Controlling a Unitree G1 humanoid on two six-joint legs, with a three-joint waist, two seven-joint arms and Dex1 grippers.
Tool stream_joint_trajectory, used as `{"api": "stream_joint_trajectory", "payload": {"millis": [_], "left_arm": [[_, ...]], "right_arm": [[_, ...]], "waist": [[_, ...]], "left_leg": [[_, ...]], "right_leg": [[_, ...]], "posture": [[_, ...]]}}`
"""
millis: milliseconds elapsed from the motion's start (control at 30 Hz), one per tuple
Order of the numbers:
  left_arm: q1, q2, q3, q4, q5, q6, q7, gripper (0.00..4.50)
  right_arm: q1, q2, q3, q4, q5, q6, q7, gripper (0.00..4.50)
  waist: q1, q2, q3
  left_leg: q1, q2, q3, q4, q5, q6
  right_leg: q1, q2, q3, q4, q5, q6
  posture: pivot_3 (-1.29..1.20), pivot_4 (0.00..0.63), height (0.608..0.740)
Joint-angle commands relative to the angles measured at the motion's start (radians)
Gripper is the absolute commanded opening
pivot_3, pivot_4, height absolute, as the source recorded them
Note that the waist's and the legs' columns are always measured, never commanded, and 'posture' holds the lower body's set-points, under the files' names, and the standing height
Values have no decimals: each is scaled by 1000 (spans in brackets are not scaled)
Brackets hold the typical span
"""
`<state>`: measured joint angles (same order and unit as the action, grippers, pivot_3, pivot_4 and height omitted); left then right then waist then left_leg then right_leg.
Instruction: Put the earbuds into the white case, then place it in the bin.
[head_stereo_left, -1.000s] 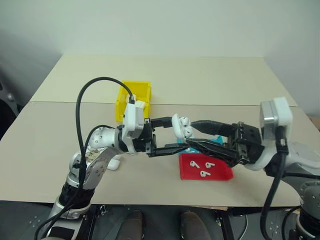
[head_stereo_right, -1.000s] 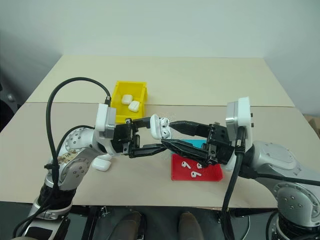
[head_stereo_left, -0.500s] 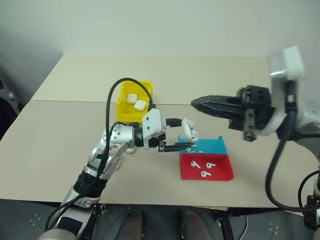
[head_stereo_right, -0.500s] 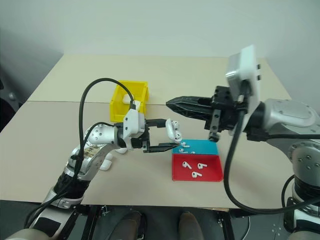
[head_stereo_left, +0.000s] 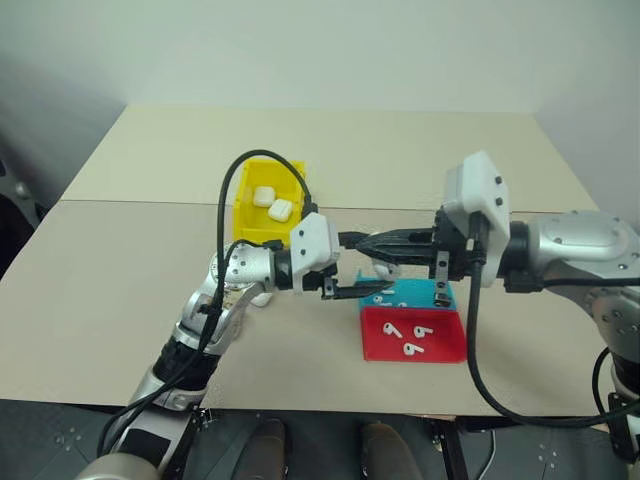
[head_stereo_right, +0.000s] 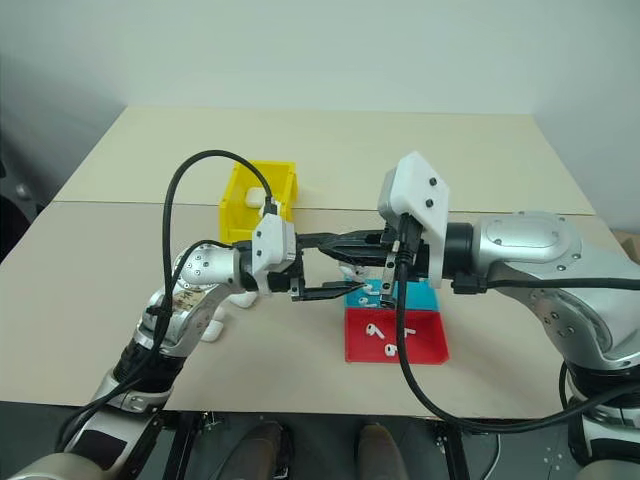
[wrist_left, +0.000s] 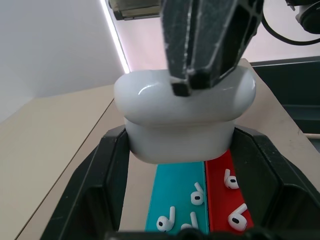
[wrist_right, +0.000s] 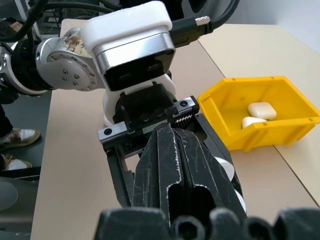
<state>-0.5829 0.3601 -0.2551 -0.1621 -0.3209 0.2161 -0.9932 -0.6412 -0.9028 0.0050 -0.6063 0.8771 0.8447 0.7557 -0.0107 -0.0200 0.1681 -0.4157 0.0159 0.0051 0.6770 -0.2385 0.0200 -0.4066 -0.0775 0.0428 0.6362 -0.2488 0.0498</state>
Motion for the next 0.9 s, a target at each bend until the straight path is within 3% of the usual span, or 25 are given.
{"api": "stream_joint_trajectory", "payload": {"millis": [33, 233, 500, 900], "left_arm": [[4, 3, 54, -61, -51, -28, -7, 2758], [14, 11, 63, -86, -56, -9, 4, 2758], [-17, 99, -6, -103, 42, 79, 5, 2758], [-68, 103, -52, -112, 48, 98, -40, 2758]], "right_arm": [[37, -50, -2, -37, -75, -39, 40, 29], [70, -89, 13, -40, -146, -63, 76, 29], [23, -80, -68, -52, -60, -45, 98, 29], [-17, -37, 72, -74, -174, -39, 56, 29]], "waist": [[0, 0, 0], [-1, 0, 0], [-1, 0, 0], [-2, 0, 0]], "left_leg": [[0, 0, 0, 0, 0, 0], [0, 0, 0, 0, 0, 0], [1, 0, 0, 1, 0, 0], [1, 0, 0, 1, 0, 0]], "right_leg": [[0, 0, 0, 0, 0, 0], [0, 0, 0, 0, 0, 0], [0, 0, 0, 3, 0, 0], [0, 0, 0, 3, 0, 0]], "posture": [[0, 150, 740], [0, 150, 740], [0, 150, 740], [0, 150, 740]]}}
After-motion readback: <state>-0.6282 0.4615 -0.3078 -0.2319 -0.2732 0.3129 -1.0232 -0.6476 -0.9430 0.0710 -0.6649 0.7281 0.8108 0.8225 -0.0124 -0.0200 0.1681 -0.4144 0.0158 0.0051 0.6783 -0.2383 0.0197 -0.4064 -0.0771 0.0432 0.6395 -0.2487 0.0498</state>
